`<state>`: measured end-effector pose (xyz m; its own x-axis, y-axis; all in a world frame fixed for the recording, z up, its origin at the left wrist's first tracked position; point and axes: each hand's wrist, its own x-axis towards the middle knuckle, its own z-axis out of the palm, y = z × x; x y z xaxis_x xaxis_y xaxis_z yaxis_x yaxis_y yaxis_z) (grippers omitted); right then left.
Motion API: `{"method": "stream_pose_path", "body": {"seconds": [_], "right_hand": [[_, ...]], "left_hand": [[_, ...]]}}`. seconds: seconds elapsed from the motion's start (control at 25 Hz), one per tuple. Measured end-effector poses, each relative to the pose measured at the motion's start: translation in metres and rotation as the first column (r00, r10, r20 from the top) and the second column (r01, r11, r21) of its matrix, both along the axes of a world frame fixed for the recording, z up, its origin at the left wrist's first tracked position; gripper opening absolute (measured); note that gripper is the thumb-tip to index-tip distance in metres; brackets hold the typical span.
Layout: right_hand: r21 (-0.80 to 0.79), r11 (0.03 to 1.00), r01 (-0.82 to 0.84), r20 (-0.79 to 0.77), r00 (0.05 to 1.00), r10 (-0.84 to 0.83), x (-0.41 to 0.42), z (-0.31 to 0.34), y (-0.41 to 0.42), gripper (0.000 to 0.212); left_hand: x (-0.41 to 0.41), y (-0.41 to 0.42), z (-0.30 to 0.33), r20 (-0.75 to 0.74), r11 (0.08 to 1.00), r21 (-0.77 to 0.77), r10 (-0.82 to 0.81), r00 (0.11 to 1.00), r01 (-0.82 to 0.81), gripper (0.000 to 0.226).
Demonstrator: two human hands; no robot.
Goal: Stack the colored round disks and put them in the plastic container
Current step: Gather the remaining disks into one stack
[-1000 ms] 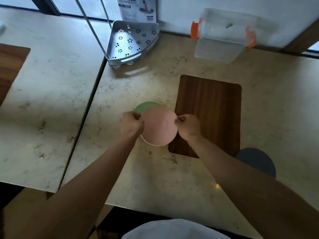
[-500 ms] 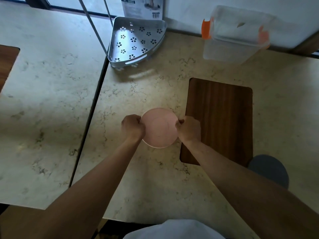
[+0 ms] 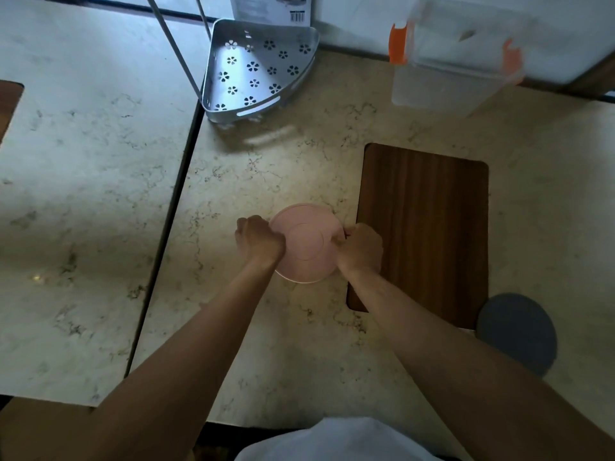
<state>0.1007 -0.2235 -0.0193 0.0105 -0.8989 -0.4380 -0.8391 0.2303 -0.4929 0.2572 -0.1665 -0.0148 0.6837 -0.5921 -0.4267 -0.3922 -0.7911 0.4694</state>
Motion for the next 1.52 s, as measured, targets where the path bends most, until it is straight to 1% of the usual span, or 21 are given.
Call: {"method": "stream_pose_path", "body": {"seconds": [0.12, 0.2, 0.24, 0.32, 0.44, 0.56, 0.68, 0.8, 0.92, 1.04, 1.08, 1.16, 1.24, 1.36, 1.52], "right_hand": [[0.09, 0.995, 0.047, 0.053, 0.997, -0.052, 0.0, 0.0, -0.004, 0.02], [0.118, 0.991, 0.069, 0.075, 0.994, -0.078, -0.002, -0.001, -0.004, 0.021], [0.125, 0.989, 0.075, 0.089, 0.992, -0.086, -0.003, -0.002, -0.003, 0.024], [0.136, 0.988, 0.079, 0.117, 0.989, -0.095, -0.008, -0.003, -0.001, 0.026], [0.143, 0.987, 0.074, 0.177, 0.979, -0.099, -0.021, -0.002, 0.001, 0.029], [0.116, 0.99, 0.076, 0.241, 0.965, -0.102, -0.04, 0.0, 0.005, 0.027], [0.127, 0.98, 0.156, 0.302, 0.935, -0.187, -0.075, 0.004, 0.011, 0.027], [0.122, 0.966, 0.229, 0.331, 0.908, -0.257, -0.126, 0.007, 0.014, 0.026], [0.124, 0.95, 0.286, 0.362, 0.878, -0.312, -0.183, 0.014, 0.017, 0.028], [0.088, 0.933, 0.349, 0.352, 0.865, -0.357, -0.249, 0.021, 0.02, 0.029], [0.071, 0.926, 0.37, 0.338, 0.865, -0.372, -0.273, 0.023, 0.021, 0.028], [0.012, 0.931, 0.366, 0.262, 0.897, -0.356, -0.317, 0.028, 0.023, 0.024], [-0.01, 0.912, 0.41, 0.231, 0.888, -0.396, -0.356, 0.03, 0.024, 0.019], [0.03, 0.859, 0.511, 0.257, 0.827, -0.5, -0.4, 0.027, 0.022, 0.018], [0.079, 0.86, 0.504, 0.262, 0.822, -0.506, -0.43, 0.015, 0.017, 0.025]], "left_hand": [[0.004, -0.004, 0.007, -0.109, 0.999, 0.02, 0.053, 0.993, -0.051, 0.009], [0.006, -0.001, 0.008, -0.161, 0.996, 0.007, 0.092, 0.983, -0.093, 0.018], [0.006, 0.001, 0.009, -0.186, 0.994, -0.003, 0.109, 0.976, -0.112, 0.018], [0.004, 0.005, 0.011, -0.218, 0.99, -0.023, 0.132, 0.967, -0.141, 0.011], [-0.004, 0.012, 0.015, -0.232, 0.98, -0.074, 0.162, 0.959, -0.184, 0.017], [-0.018, 0.014, 0.023, -0.278, 0.979, -0.103, 0.143, 0.95, -0.177, 0.023], [-0.045, 0.014, 0.033, -0.327, 0.973, -0.144, 0.124, 0.937, -0.179, 0.024], [-0.084, 0.012, 0.035, -0.371, 0.974, -0.184, 0.057, 0.927, -0.133, 0.02], [-0.134, 0.004, 0.036, -0.4, 0.984, -0.17, -0.013, 0.916, -0.06, 0.017], [-0.193, -0.01, 0.034, -0.431, 0.987, -0.157, -0.081, 0.899, 0.014, 0.018], [-0.214, -0.015, 0.032, -0.434, 0.989, -0.139, -0.111, 0.894, 0.055, 0.016], [-0.254, -0.027, 0.03, -0.448, 0.988, -0.099, -0.15, 0.881, 0.118, 0.017], [-0.289, -0.036, 0.03, -0.489, 0.984, -0.086, -0.177, 0.854, 0.154, 0.02], [-0.332, -0.048, 0.027, -0.517, 0.976, -0.083, -0.215, 0.829, 0.201, 0.024], [-0.364, -0.055, 0.016, -0.504, 0.975, -0.064, -0.214, 0.837, 0.211, 0.021]]}}
